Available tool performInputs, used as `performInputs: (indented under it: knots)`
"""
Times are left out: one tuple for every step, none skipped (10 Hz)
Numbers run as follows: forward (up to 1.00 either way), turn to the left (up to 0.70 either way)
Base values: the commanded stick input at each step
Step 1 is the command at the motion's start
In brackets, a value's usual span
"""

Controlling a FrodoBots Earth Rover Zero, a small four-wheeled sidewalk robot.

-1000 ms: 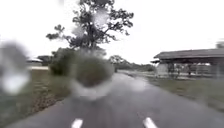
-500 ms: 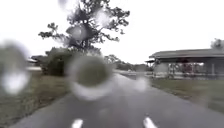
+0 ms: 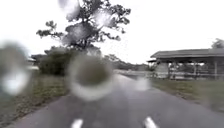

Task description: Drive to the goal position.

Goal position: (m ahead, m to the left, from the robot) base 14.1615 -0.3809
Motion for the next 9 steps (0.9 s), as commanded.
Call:
performInputs:
  knots:
    - [0.7, 0.0]
    - [0.7, 0.0]
    - [0.7, 0.0]
    - [0.7, 0.0]
    - [0.7, 0.0]
    - [0.7, 0.0]
    - [0.7, 0.0]
    - [0.7, 0.0]
    - [0.7, 0.0]
